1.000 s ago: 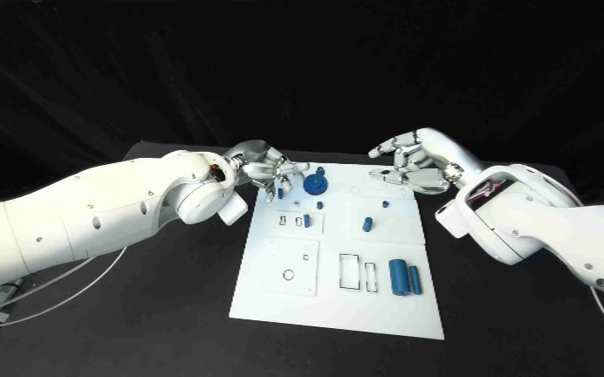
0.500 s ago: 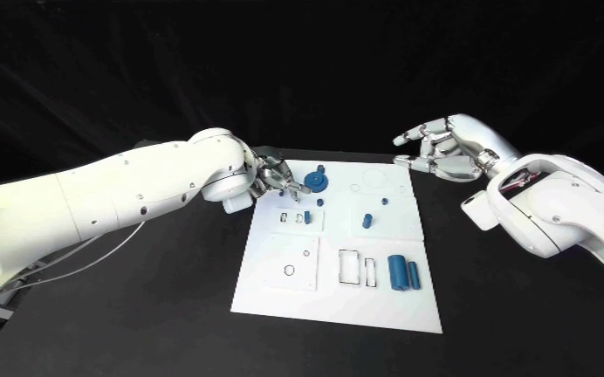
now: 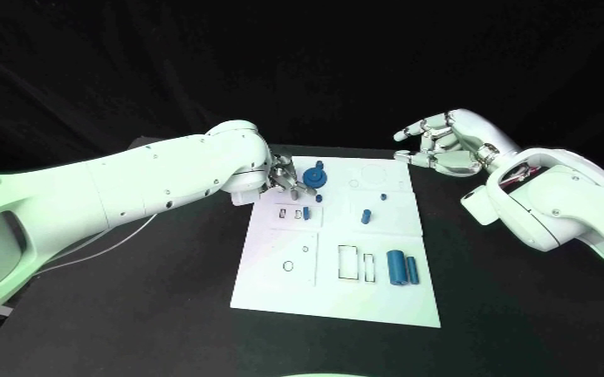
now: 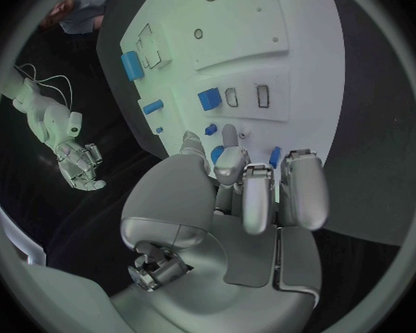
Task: Assemble the parts on the task board
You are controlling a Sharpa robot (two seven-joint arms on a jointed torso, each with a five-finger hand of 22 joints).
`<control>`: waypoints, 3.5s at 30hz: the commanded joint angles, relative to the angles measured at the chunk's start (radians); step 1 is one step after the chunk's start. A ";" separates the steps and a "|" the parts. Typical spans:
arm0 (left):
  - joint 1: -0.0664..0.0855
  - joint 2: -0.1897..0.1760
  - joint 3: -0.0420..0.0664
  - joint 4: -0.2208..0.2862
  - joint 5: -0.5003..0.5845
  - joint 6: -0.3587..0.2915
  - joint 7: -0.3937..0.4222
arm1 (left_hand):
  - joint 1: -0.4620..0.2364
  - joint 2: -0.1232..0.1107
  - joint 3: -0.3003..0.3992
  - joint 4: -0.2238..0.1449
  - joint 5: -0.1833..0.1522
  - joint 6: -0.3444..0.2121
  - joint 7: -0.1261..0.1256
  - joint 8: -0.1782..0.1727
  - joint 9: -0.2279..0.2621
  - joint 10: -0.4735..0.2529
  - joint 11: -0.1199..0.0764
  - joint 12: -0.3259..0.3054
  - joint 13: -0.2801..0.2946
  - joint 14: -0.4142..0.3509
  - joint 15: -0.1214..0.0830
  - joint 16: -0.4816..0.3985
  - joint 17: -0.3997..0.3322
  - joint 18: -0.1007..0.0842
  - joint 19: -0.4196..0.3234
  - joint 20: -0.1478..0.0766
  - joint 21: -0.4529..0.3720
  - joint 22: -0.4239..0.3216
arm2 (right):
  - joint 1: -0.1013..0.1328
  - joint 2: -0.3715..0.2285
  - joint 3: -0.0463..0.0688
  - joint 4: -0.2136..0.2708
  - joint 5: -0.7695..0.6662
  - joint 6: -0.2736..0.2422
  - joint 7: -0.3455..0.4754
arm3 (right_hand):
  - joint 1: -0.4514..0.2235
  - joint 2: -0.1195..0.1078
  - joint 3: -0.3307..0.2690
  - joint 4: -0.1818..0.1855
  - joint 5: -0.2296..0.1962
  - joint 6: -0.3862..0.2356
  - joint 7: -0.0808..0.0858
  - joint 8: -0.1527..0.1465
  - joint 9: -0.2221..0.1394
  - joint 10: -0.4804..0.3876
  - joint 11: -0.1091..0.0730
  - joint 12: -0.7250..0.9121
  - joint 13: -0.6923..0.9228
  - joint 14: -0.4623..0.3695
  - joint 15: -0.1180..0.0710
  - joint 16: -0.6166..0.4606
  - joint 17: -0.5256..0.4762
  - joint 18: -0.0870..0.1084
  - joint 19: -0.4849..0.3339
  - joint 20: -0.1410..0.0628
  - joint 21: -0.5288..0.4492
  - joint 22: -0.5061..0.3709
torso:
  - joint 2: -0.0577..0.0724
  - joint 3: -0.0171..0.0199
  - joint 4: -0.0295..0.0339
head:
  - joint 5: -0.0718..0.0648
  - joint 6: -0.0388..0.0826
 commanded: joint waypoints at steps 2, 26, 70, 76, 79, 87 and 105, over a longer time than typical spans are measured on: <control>0.002 0.013 -0.002 -0.012 -0.040 0.078 -0.036 | -0.008 0.000 -0.010 0.001 0.000 -0.008 0.000 0.007 0.003 -0.001 -0.001 0.004 0.000 0.079 -0.007 0.000 0.181 -0.011 0.011 -0.002 0.007 0.004 | 0.001 0.000 0.001 -0.001 -0.002 0.009 -0.012 | -0.010 0.001 -0.006 0.000 0.008 -0.011 0.000 0.001 -0.002 -0.001 -0.003 -0.007 -0.001 0.053 -0.006 -0.006 0.113 0.008 0.002 -0.008 -0.005 -0.002 | 0.000 -0.0003 -0.0019 | 0.002 -0.004; 0.001 0.054 -0.008 -0.029 -0.033 0.143 -0.047 | -0.010 0.012 -0.014 -0.001 0.000 -0.024 0.003 0.004 0.012 -0.009 0.002 -0.001 -0.004 0.079 -0.004 -0.001 0.181 -0.015 0.016 0.000 0.019 0.026 | 0.001 0.004 0.001 -0.007 -0.002 0.015 -0.018 | -0.012 0.001 -0.007 0.002 0.017 -0.015 0.001 0.001 -0.004 -0.003 -0.003 -0.010 -0.006 0.053 -0.005 -0.009 0.111 0.009 0.001 -0.007 -0.011 -0.006 | 0.001 0.0007 0.0000 | 0.000 -0.023; 0.001 0.065 -0.008 -0.025 0.017 0.159 -0.043 | 0.188 0.087 0.149 -0.058 0.002 -0.055 0.000 -0.008 0.042 -0.019 -0.002 -0.001 -0.002 0.079 -0.007 -0.003 0.183 -0.019 0.016 0.000 0.037 0.058 | 0.000 0.019 0.001 -0.021 -0.004 0.038 -0.026 | -0.010 0.003 -0.005 0.001 0.033 -0.018 0.001 0.001 -0.007 -0.003 -0.002 -0.010 -0.007 0.053 -0.005 -0.010 0.111 0.009 0.003 -0.007 -0.013 -0.007 | 0.002 0.0017 -0.0003 | -0.001 -0.028; 0.001 0.065 -0.008 -0.026 0.031 0.153 -0.041 | 0.257 0.062 0.283 -0.081 0.003 -0.069 0.003 -0.038 0.034 -0.032 0.000 -0.019 -0.013 0.079 -0.008 -0.004 0.183 -0.020 0.015 -0.003 0.039 0.062 | 0.000 0.020 0.000 -0.023 -0.005 0.046 -0.027 | -0.010 0.003 -0.005 0.001 0.033 -0.018 0.001 0.001 -0.007 -0.003 -0.002 -0.010 -0.007 0.053 -0.005 -0.010 0.111 0.009 0.003 -0.007 -0.013 -0.007 | 0.002 0.0018 0.0006 | -0.001 -0.029; 0.001 0.064 -0.008 -0.026 0.035 0.155 -0.040 | 0.263 0.007 0.414 -0.077 0.004 -0.069 0.009 -0.057 0.029 -0.037 0.004 -0.030 -0.021 0.079 -0.003 -0.004 0.184 -0.020 0.014 -0.001 0.040 0.064 | 0.000 0.020 0.000 -0.023 -0.005 0.049 -0.028 | -0.010 0.003 -0.005 0.001 0.033 -0.018 0.001 0.001 -0.007 -0.003 -0.002 -0.010 -0.007 0.053 -0.005 -0.010 0.111 0.009 0.003 -0.007 -0.013 -0.007 | 0.002 0.0021 0.0001 | -0.001 -0.029; 0.001 0.051 -0.008 -0.018 0.065 0.143 -0.035 | 0.166 -0.159 0.843 -0.129 0.007 -0.062 0.020 -0.061 0.063 -0.030 0.009 -0.043 -0.033 0.080 0.004 -0.005 0.186 -0.020 0.012 0.006 0.043 0.072 | 0.000 0.019 0.000 -0.023 -0.006 0.056 -0.031 | -0.010 0.003 -0.005 0.002 0.036 -0.019 0.002 0.002 -0.008 0.000 -0.002 -0.006 -0.005 0.053 -0.005 -0.011 0.111 0.009 0.004 -0.007 -0.013 -0.006 | 0.001 0.0022 0.0004 | -0.004 -0.030; -0.004 -0.068 -0.003 0.109 0.133 -0.102 -0.022 | 0.030 -0.210 1.050 -0.262 0.000 -0.065 0.009 0.005 0.144 0.002 0.003 -0.021 -0.018 0.081 -0.003 -0.005 0.188 -0.021 0.013 0.005 0.044 0.078 | 0.000 0.013 0.000 -0.025 -0.009 0.060 -0.034 | -0.013 0.003 -0.005 0.003 0.039 -0.021 0.002 0.001 -0.009 -0.002 -0.002 -0.008 -0.008 0.053 -0.005 -0.013 0.109 0.009 0.003 -0.007 -0.016 -0.009 | 0.001 0.0025 0.0028 | 0.000 -0.031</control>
